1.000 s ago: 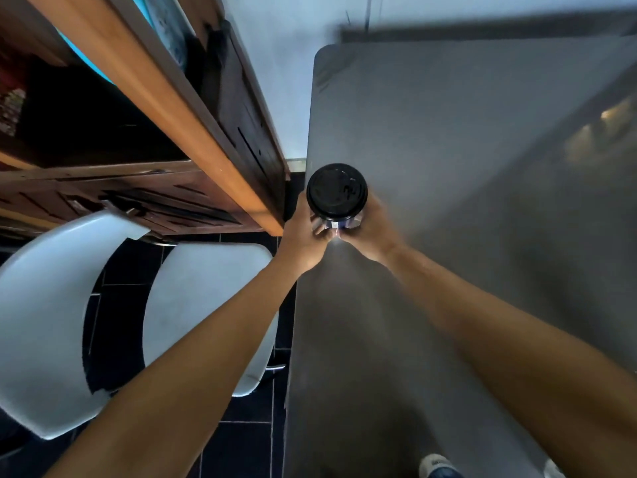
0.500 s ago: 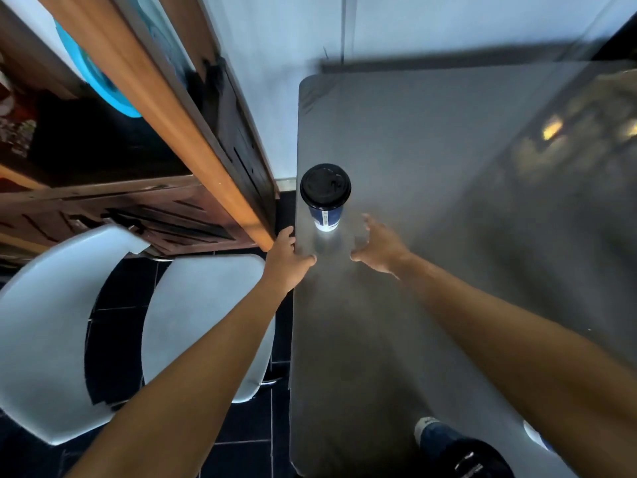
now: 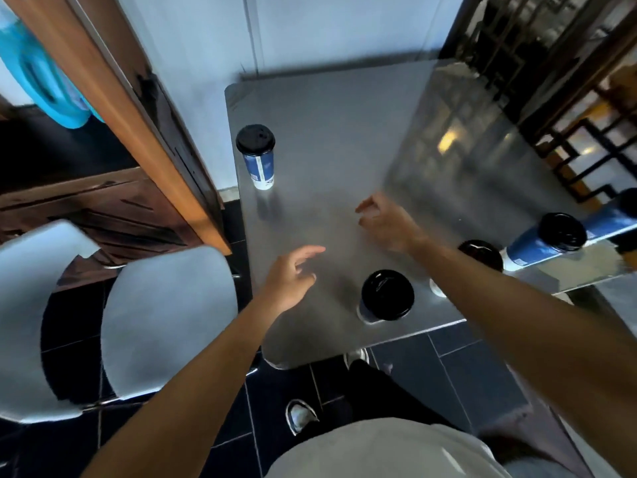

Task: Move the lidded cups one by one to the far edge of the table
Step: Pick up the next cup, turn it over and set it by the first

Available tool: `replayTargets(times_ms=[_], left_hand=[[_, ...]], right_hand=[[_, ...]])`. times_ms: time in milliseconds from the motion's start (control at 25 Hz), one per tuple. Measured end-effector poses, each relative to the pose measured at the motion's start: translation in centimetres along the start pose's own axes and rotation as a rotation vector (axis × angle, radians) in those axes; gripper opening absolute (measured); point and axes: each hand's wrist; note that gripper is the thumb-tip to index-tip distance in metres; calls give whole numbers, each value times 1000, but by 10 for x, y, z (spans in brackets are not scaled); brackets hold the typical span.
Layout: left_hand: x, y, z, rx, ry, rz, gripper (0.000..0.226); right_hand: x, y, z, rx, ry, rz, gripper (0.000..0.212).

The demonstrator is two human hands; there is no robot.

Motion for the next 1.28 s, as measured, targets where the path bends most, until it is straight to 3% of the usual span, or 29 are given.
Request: replayTargets(times_ms=[120, 240, 360, 520, 720, 920, 1080, 1160, 1280], left_hand=[[-3, -43, 20, -113, -74, -6, 84], [-6, -72, 27, -178, -43, -17, 109], [4, -100, 28, -137, -46, -51, 117], [30, -140, 22, 1, -24, 77, 102], [55, -166, 20, 146, 57, 198, 93], [74, -174, 17, 340, 129, 320, 77], [92, -171, 2, 421, 191, 586, 46], [103, -170, -2, 381, 192, 795, 43], [115, -168, 1, 236, 282, 1050, 59]], right_hand=[[27, 3, 32, -6, 21, -93, 13], [57, 0, 47, -92, 65, -128, 16], [86, 6, 60, -231, 110, -184, 24], [115, 21, 72, -477, 173, -283, 49], [131, 36, 72, -577, 295, -215, 71], [118, 50, 72, -588, 221, -470, 58], [110, 49, 64, -555, 111, -539, 38], [108, 42, 62, -513, 43, -567, 33], [109, 28, 59, -469, -96, -534, 38]])
Point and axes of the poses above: each hand's wrist, its own z-axis away from the middle knuckle, its own y-axis out of the back of the hand, x = y × z, and after that the axes turned 9 degrees about -x, right-handed
